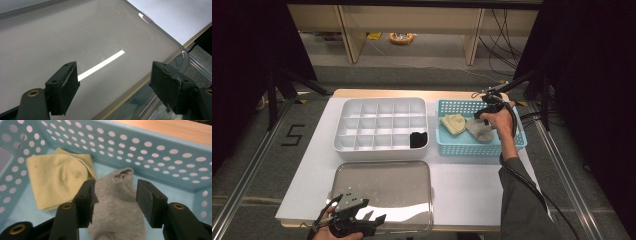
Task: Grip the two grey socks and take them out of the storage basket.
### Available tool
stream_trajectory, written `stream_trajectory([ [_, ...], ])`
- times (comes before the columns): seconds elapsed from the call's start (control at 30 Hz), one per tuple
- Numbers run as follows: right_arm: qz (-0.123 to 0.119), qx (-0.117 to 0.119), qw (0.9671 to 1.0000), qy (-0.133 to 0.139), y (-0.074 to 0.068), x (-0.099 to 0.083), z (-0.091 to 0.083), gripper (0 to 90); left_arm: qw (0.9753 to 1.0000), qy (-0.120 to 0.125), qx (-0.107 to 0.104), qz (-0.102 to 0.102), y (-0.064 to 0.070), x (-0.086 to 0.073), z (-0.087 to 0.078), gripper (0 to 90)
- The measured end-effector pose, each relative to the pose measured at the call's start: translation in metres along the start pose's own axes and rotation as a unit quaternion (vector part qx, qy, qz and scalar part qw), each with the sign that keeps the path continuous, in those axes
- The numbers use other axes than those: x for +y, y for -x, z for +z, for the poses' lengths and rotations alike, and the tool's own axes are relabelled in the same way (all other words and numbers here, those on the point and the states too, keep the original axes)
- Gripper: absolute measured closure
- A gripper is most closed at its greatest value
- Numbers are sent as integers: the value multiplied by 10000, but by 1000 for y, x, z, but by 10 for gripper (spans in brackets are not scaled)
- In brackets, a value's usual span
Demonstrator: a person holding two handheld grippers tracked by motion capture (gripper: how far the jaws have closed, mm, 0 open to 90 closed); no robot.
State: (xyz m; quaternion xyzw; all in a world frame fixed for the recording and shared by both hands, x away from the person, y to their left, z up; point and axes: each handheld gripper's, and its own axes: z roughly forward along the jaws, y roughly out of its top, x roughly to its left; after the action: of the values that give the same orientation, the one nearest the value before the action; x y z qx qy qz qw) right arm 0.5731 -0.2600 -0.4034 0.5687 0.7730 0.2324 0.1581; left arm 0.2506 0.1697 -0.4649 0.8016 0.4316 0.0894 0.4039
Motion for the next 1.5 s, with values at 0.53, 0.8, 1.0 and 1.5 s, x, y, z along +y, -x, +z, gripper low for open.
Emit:
stream_trajectory([
  [0.53, -417, -321, 9986, -96, 0, 4, 27, 811, 9999, 141, -43, 26, 3, 0, 0, 219],
  [0.8, -429, -227, 9985, 243, -1, 5, 5, 844, 10000, 29, -56, 64, 3, 0, -1, 219],
  [1.0, -591, -47, 9967, 559, -7, 7, -28, 846, 9999, 128, 5, 6, 3, 1, 0, 219],
  [1.5, -790, 301, 9902, 1116, -24, 5, -93, 846, 10000, 55, 14, 45, 3, 1, 0, 219],
])
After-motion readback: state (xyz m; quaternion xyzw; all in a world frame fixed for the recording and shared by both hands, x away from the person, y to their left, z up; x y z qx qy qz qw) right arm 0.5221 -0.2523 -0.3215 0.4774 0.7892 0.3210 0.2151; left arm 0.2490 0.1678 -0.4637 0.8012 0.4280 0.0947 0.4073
